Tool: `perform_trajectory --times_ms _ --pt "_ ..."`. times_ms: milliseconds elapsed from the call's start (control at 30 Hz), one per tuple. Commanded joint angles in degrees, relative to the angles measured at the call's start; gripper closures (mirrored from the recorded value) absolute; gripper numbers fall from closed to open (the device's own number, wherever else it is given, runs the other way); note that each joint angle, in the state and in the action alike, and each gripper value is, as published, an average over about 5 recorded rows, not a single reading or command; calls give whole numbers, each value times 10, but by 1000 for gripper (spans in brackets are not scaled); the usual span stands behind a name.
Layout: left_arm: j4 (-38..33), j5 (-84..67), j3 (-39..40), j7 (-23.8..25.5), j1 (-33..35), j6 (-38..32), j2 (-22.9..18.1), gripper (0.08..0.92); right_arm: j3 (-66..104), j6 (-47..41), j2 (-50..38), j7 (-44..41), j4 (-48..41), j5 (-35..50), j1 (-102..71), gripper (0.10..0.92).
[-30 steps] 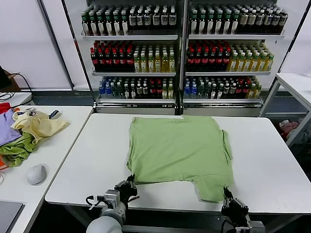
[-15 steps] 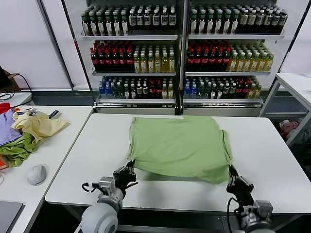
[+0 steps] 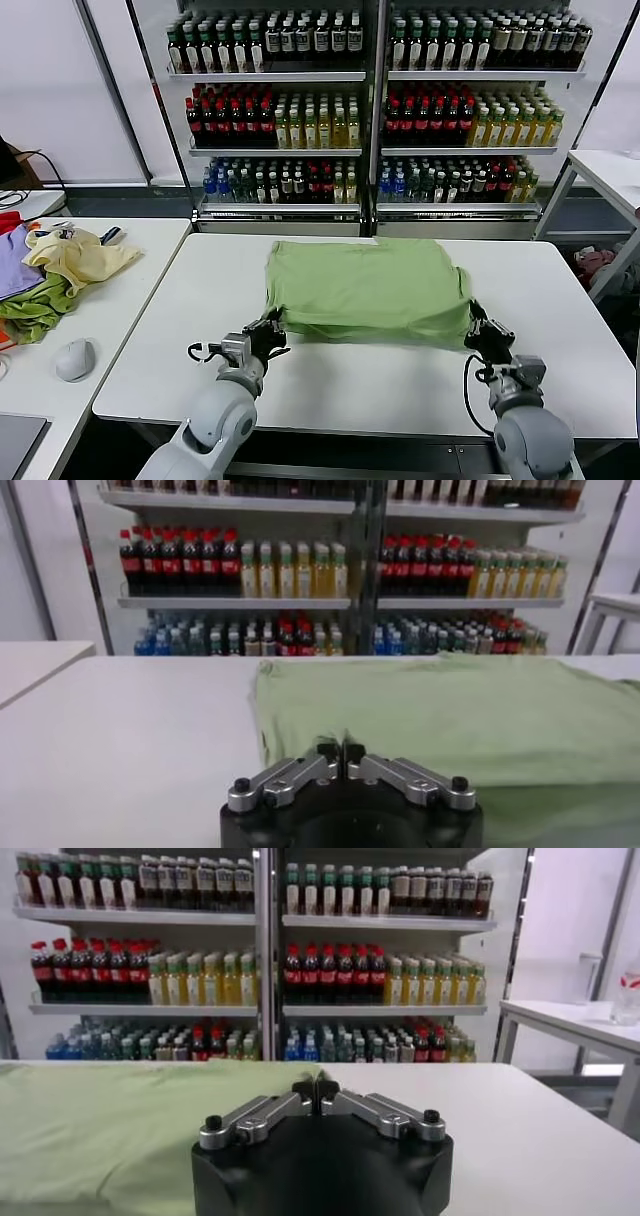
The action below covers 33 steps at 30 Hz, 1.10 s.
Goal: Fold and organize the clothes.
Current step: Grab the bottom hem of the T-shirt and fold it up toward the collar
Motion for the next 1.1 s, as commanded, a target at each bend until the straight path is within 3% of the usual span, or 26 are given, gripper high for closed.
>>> perform_trajectory --times_ms 33,600,1100 --pt "74 19 14 -1 -53 2 -4 904 -25 2 -9 -1 -90 -2 95 907" --pt "106 62 26 -4 -64 14 -20 873 -68 1 7 -25 -148 -68 137 898" --pt "37 62 11 -23 14 -19 -17 453 -2 23 3 -6 -90 -40 21 497"
